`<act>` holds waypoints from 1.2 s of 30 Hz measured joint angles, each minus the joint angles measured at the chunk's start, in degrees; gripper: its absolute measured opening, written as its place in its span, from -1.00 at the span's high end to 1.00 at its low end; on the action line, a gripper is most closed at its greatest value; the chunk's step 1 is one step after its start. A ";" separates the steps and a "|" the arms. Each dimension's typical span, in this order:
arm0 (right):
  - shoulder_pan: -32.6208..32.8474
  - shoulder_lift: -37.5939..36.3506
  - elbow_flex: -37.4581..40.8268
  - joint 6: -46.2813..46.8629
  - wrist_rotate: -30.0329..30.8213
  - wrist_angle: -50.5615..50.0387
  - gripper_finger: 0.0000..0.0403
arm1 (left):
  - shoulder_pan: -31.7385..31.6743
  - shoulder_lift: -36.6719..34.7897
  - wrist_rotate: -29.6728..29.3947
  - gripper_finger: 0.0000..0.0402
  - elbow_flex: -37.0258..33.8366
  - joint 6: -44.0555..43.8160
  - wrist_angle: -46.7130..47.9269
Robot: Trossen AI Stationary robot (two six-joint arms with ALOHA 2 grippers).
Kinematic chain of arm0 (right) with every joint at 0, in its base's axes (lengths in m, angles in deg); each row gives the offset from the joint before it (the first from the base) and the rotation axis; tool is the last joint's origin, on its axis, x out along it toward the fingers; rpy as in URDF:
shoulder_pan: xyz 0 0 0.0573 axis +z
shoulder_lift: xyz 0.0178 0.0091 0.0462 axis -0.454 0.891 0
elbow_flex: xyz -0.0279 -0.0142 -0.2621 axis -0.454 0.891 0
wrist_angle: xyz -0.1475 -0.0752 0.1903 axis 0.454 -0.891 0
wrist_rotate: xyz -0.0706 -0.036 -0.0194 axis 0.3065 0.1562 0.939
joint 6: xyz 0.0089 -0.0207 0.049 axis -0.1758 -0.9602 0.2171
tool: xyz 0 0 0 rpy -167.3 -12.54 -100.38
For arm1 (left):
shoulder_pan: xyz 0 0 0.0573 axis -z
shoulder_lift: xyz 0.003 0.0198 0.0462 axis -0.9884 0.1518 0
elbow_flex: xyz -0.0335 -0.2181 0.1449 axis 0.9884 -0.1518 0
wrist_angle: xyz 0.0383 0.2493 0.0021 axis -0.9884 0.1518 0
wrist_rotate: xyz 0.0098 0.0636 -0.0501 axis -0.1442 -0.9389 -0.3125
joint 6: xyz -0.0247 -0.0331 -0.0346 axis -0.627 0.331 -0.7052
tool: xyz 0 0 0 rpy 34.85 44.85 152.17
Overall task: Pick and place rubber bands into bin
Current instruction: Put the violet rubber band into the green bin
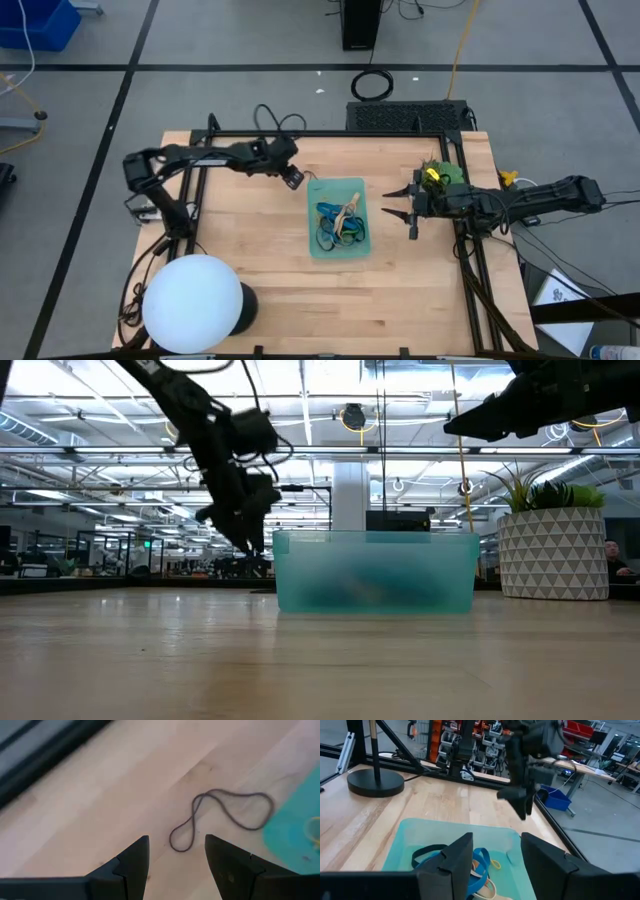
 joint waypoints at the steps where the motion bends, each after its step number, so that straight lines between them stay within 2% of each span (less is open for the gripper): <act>1: 0.00 0.00 0.00 0.00 0.00 -0.06 0.20 | -0.05 1.25 0.01 0.00 0.01 -0.61 -0.21; 7: 0.00 0.00 0.00 0.00 0.00 -0.18 0.20 | -0.05 6.57 3.17 0.00 0.02 -0.76 -3.53; 14: -0.02 0.00 0.00 0.00 0.00 -0.38 0.20 | -0.14 11.13 2.82 0.00 0.02 -1.66 -6.67; 25: -0.02 0.02 0.00 0.00 -0.02 -0.73 0.20 | -0.10 13.06 3.30 0.02 0.24 -2.20 -6.12; 29: -0.02 0.02 0.00 0.00 -0.02 -0.73 0.20 | -0.10 13.16 3.35 0.17 0.17 -2.19 -6.11; 36: -0.02 0.02 0.00 0.00 -0.02 -0.73 0.20 | -0.38 13.24 2.56 0.60 0.13 -3.31 -6.18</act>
